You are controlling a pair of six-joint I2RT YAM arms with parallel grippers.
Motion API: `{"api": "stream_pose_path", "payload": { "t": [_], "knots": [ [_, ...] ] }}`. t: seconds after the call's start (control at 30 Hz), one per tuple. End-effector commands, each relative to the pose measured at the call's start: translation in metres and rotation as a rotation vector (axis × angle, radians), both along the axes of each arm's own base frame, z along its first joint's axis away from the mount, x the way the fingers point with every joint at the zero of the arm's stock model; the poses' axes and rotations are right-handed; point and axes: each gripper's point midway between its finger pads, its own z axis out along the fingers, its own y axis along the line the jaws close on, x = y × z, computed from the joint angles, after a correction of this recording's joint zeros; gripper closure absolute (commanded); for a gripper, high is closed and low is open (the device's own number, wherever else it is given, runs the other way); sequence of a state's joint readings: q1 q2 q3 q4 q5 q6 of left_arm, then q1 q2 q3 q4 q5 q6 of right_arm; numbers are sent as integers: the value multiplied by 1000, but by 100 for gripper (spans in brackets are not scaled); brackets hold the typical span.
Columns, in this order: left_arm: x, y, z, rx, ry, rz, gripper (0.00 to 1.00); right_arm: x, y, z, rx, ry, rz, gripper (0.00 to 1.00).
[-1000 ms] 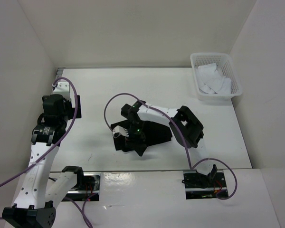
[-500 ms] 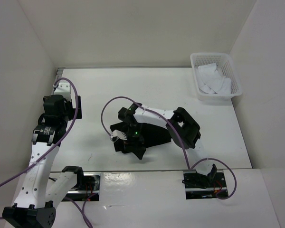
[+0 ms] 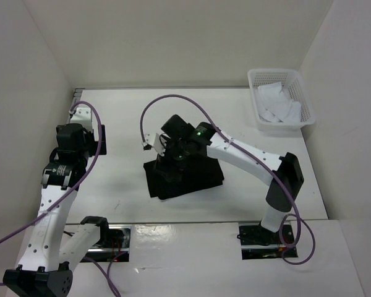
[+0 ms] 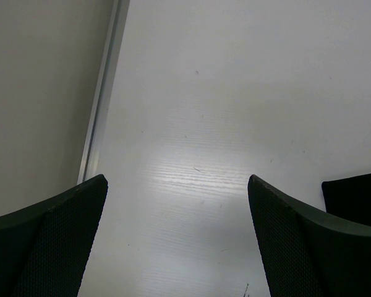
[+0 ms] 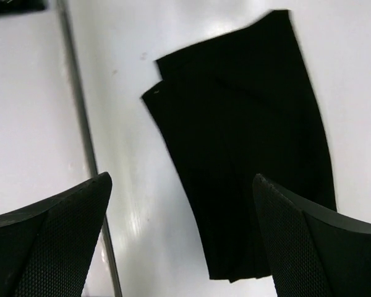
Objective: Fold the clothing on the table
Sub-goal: Fold the skirt
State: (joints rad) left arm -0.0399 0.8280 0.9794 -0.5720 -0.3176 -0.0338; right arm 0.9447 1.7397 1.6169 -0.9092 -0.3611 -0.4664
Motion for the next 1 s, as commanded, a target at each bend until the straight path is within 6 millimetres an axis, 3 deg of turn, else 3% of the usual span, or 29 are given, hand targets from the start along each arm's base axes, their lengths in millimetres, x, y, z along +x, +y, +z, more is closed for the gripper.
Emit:
{"api": "stream_pose_path", "payload": {
  "t": [0.0, 0.07, 0.2, 0.43, 0.67, 0.97],
  "knots": [
    [3, 3, 5, -5, -32, 22, 0, 27, -4, -45, -86, -9, -260, 1],
    [3, 5, 5, -1, -33, 30, 0, 28, -8, -71, -121, 36, -306, 1],
    [4, 5, 3, 0, -23, 30, 0, 39, -11, -101, -146, 40, -410, 1],
    [5, 5, 1, 0, -14, 30, 0, 64, -20, -106, -135, 22, -533, 1],
    [7, 5, -2, 1, -5, 30, 0, 57, -31, -129, -175, 48, -579, 1],
    [6, 6, -1, -3, -8, 42, 0, 54, -30, -148, -204, 98, -621, 1]
  ]
}}
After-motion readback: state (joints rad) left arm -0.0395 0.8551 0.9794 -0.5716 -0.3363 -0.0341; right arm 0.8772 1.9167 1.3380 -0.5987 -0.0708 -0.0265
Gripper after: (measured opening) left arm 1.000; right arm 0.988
